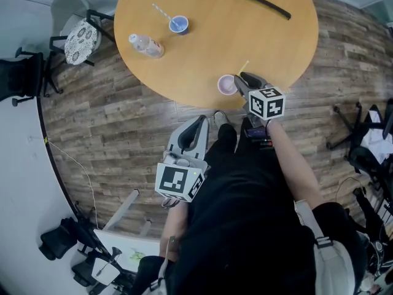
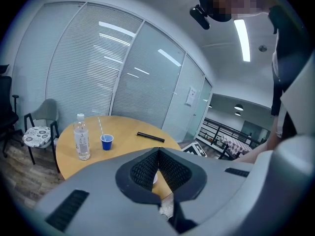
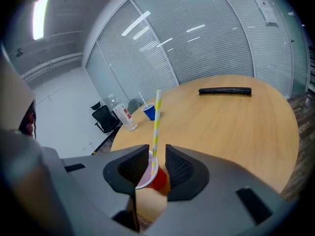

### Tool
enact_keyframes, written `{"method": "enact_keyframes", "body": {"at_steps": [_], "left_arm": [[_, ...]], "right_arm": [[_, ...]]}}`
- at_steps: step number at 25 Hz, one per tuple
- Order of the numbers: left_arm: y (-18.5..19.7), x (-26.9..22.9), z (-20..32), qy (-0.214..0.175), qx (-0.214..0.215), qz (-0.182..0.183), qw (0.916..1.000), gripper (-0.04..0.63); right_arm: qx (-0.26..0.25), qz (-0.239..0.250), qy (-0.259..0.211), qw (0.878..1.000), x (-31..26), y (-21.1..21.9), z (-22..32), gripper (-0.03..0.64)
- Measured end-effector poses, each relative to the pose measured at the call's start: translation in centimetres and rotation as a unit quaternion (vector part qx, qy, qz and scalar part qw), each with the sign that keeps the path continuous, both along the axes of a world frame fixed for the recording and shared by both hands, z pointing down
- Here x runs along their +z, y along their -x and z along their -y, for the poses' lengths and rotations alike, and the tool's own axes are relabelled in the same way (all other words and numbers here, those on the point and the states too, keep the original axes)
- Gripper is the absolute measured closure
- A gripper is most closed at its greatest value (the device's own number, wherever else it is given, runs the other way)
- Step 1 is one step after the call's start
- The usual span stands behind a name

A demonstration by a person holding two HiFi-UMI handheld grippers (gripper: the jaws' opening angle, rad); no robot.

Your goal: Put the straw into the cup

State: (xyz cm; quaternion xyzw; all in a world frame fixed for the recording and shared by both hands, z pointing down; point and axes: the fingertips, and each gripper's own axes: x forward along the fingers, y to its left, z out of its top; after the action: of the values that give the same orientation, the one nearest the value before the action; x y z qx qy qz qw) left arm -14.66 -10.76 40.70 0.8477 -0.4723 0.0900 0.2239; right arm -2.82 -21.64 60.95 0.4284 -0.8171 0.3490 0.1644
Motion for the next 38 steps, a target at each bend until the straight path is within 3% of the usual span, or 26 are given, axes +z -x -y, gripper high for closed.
{"method": "enact_keyframes", "body": {"at_steps": [10, 20, 38], "left_arm": [[-0.5, -0.6, -0.1, -0.009, 0.004, -0.004, 0.9999, 0.583], [-1.2, -1.0, -0.5, -0.021, 0.017, -0.002, 0.9996, 0.583], [-1.3, -2.3, -0.2, -0.041, 0.014, -0.01, 0.999, 0.583]], "right_arm": [[-0.004, 0.0, -0.004, 1.0, -2.0, -1.2, -1.2, 0.523], [-0.043, 0.0, -0.076, 0.996, -8.3, -2.1, -2.7, 0.53], [-0.136, 0.046, -0.215, 0.966, -21.3, -0.8, -6.5, 0.589]]}}
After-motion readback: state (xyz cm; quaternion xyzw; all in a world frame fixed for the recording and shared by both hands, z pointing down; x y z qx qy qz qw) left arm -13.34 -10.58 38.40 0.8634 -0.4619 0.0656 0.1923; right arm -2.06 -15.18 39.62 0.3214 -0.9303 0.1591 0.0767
